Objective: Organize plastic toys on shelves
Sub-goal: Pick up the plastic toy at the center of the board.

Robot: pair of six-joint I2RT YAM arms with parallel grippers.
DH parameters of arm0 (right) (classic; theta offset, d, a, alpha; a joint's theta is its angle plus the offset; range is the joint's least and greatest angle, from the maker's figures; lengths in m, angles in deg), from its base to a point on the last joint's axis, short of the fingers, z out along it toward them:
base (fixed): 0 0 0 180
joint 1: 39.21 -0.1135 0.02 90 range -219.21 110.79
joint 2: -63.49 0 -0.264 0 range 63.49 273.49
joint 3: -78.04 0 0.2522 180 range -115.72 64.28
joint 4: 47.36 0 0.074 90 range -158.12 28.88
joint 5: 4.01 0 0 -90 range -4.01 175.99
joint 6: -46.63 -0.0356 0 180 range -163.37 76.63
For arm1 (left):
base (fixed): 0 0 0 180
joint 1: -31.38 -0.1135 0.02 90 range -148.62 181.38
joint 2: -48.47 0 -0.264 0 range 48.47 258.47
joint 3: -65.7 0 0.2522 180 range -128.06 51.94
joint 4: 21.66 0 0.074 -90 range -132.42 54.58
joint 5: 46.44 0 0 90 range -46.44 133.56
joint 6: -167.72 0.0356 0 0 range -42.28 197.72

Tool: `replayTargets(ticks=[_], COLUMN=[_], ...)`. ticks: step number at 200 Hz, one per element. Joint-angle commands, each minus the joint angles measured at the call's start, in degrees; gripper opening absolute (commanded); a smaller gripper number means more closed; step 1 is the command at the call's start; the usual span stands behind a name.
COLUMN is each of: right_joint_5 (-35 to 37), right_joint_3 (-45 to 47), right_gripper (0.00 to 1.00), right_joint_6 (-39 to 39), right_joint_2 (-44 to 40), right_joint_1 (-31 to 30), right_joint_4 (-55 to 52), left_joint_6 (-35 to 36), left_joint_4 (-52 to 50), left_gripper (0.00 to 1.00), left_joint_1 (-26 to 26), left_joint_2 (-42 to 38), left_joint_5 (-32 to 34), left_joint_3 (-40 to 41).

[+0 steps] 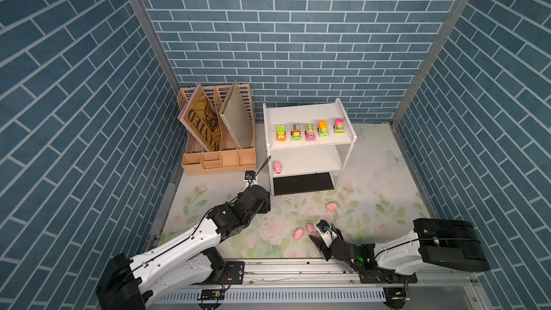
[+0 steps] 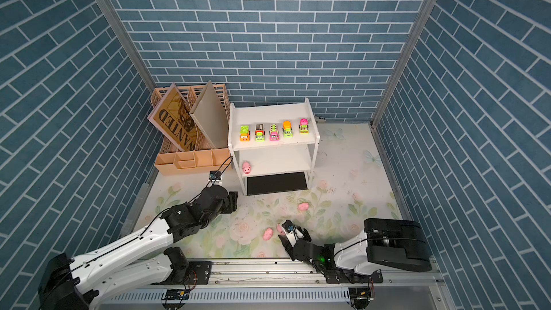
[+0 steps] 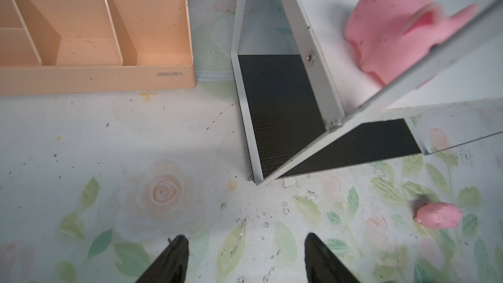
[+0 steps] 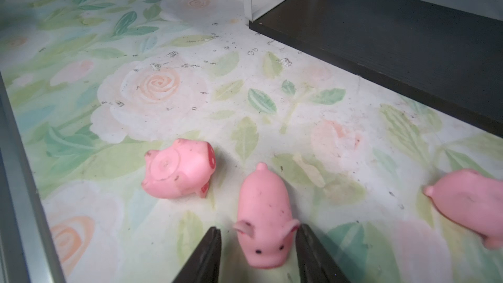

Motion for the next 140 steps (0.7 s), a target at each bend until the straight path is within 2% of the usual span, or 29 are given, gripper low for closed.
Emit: replayTargets(ticks=[1, 44, 75, 110, 140], right_joint_5=[-4.93, -6.05, -5.50, -0.51, 3.94], right_joint_3=[-2.95, -4.75, -6.56, -8.97, -14.92], right_gripper=[0.40, 0.37, 0.29, 0.28, 0.30], right_joint_6=[4.12, 5.61, 5.36, 0.31, -2.52], right_joint_2=[4.19, 6.06, 5.50, -1.49, -7.37], right_joint_1=[2.19, 2.90, 2.82, 2.78, 2.82], right_joint_4=[2.81, 1.95, -0.86, -10.53, -21.48], left_joint_6=[1.15, 1.75, 1.49, 1.51, 2.54], left_joint_4=[0.89, -0.48, -2.34, -5.50, -8.36], left_gripper=[0.70, 0.71, 0.71, 0.71, 0.71], left_joint_1=[-0.39, -0.39, -0.39, -0.39, -0.39], left_joint_2=[0.90, 0.44, -1.05, -3.18, -5.38], left_joint_5=[0.61, 1.03, 1.80, 2.83, 3.77], left_joint_3=[-0.60, -1.27, -1.86, -3.52, -5.54])
